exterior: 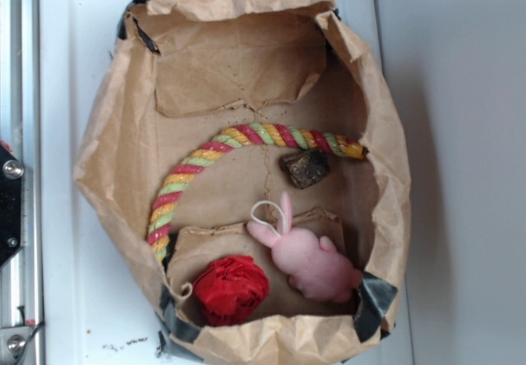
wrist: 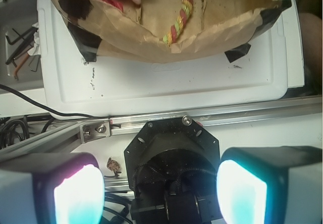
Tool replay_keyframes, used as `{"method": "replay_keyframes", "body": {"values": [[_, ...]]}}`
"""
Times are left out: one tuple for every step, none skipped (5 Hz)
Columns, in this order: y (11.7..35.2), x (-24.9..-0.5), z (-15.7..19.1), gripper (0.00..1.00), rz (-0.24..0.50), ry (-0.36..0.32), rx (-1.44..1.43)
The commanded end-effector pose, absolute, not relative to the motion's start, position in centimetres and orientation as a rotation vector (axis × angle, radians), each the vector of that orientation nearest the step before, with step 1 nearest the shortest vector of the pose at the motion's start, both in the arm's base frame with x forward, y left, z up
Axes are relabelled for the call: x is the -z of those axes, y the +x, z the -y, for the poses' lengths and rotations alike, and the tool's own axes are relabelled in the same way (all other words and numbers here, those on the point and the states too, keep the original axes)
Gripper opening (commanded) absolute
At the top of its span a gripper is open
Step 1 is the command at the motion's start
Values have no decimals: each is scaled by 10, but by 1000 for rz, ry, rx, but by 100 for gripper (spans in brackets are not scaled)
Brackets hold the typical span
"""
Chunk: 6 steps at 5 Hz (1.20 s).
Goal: Grab the rock.
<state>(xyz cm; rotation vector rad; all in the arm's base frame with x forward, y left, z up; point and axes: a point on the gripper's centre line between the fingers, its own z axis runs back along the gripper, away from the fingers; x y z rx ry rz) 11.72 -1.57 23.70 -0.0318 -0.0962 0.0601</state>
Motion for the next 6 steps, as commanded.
{"method": "replay_keyframes", "body": {"values": [[173,-242,40,100,151,-63,-156],[191,-236,43,100,183,-60,-179],[210,-225,42,100,218,-61,-213],[231,-210,37,100,228,-46,-276],[248,-193,33,100,241,-50,-348],[259,-180,33,100,258,-68,-405]]}}
